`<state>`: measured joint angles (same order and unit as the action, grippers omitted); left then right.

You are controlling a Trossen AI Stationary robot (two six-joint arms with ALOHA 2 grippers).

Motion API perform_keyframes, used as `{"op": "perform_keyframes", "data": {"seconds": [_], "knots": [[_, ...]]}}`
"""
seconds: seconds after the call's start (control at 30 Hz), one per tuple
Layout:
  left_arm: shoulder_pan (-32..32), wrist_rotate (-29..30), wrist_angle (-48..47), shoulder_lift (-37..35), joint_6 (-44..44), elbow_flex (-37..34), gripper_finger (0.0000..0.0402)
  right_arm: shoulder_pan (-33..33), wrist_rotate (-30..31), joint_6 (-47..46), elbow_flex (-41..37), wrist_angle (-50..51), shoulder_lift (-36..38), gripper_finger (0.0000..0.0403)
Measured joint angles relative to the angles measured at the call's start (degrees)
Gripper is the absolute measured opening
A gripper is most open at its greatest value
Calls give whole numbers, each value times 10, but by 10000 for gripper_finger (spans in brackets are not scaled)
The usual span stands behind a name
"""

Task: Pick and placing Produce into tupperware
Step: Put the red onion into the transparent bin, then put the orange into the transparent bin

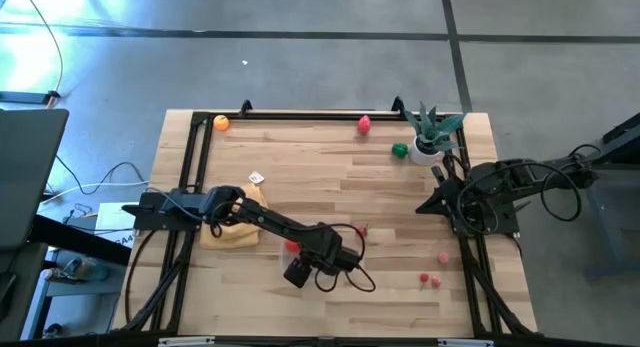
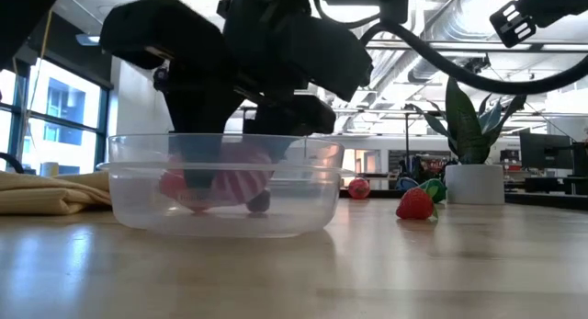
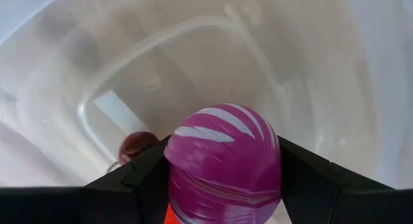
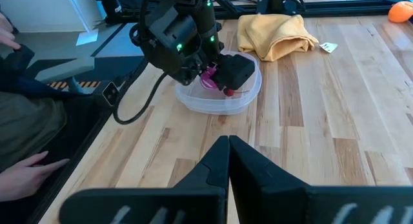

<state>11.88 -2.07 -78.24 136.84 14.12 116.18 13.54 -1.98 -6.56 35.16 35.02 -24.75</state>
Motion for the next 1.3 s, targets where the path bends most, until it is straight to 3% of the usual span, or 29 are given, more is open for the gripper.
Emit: {"op": "perform_keyframes", "data": {"seconds": [0.5, 0.87, 1.1, 1.3], "knots": [[-4, -24, -2, 0, 21, 0, 231, 0, 0, 0, 0, 0, 0, 0], [-4, -37, -6, 0, 47, 0, 319, 0, 0, 0, 0, 0, 0, 0], [-4, -36, -35, -3, 37, 0, 330, 0, 0, 0, 0, 0, 0, 0], [-4, -28, -60, -5, 22, 45, 330, 0, 0, 1, 0, 0, 0, 0]]}}
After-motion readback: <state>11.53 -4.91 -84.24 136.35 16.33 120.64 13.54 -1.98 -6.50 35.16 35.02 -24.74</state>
